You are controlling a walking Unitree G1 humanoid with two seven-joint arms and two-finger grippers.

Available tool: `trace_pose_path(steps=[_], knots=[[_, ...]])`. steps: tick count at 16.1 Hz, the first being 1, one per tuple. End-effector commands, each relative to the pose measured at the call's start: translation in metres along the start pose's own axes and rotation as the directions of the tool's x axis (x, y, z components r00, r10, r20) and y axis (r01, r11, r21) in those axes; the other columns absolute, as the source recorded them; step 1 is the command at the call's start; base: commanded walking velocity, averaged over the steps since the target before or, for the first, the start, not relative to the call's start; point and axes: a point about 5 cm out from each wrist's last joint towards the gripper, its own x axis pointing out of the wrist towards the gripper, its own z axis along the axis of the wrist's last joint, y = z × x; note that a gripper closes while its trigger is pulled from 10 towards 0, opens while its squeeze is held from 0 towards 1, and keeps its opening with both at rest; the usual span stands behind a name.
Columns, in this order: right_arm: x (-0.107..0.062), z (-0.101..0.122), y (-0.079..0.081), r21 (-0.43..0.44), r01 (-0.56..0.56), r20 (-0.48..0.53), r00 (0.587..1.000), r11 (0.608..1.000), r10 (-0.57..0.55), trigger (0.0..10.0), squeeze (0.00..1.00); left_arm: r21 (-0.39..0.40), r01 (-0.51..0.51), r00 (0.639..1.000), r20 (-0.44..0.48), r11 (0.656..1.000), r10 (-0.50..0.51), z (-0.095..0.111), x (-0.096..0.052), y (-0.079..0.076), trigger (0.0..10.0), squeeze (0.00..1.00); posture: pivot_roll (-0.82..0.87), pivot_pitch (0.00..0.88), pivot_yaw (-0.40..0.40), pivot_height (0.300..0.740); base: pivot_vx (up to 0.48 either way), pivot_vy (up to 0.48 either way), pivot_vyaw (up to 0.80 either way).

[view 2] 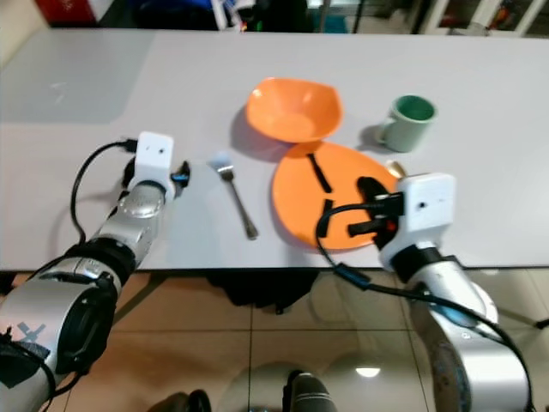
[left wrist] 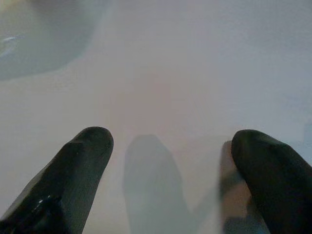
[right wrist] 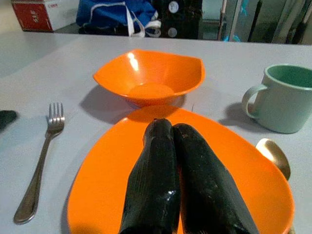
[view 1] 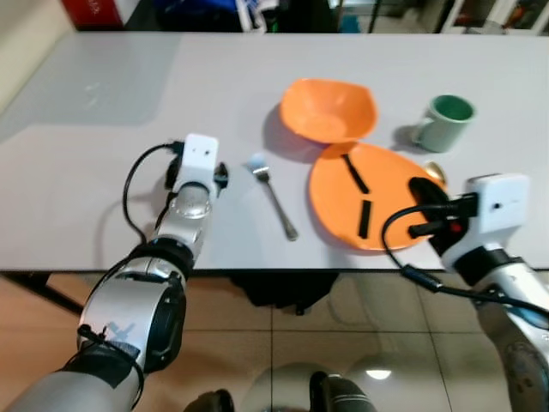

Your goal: Setting the table

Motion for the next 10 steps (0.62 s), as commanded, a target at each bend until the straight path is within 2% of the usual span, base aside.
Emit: trace_pose_path(steps=[1, 3, 4, 5, 10], knots=[[-0.005, 0.004, 0.0, 0.009, 0.005, 0.009, 1.0, 1.0, -0.005, 10.0, 0.0, -0.002, -0.04, 0.999, 0.011, 0.999, 0.04, -0.002, 0.0, 0.005, 10.0, 0.0, -0.3, 0.222, 0.018, 0.74, 0.0, 0.0, 0.0], [-0.011, 0.003, 0.001, 0.014, 0.013, -0.004, 1.0, 1.0, -0.013, 10.0, 0.0, -0.014, -0.012, 1.0, -0.008, 1.0, 0.011, -0.009, -0.002, 0.001, 10.0, 0.0, -0.31, 0.233, 0.046, 0.74, 0.0, 0.0, 0.0], [-0.014, 0.002, 0.001, 0.01, 0.027, -0.008, 1.0, 1.0, -0.027, 10.0, 0.0, -0.009, 0.072, 0.997, -0.033, 0.997, -0.072, -0.014, -0.005, -0.01, 10.0, 0.0, -0.32, 0.234, 0.056, 0.74, 0.0, 0.0, 0.0], [-0.016, 0.003, -0.001, 0.008, 0.04, -0.007, 0.999, 0.999, -0.04, 10.0, 0.0, 0.005, 0.107, 0.993, -0.048, 0.994, -0.106, -0.016, -0.007, -0.018, 10.0, 0.0, -0.33, 0.231, 0.067, 0.74, 0.0, 0.0, 0.0], [-0.024, 0.007, -0.004, -0.008, 0.066, -0.01, 0.998, 0.998, -0.066, 10.0, 0.0, -0.011, 0.18, 0.981, -0.075, 0.984, -0.18, -0.014, -0.009, -0.033, 10.0, 0.0, -0.37, 0.229, 0.09, 0.74, 0.0, 0.0, 0.0]])
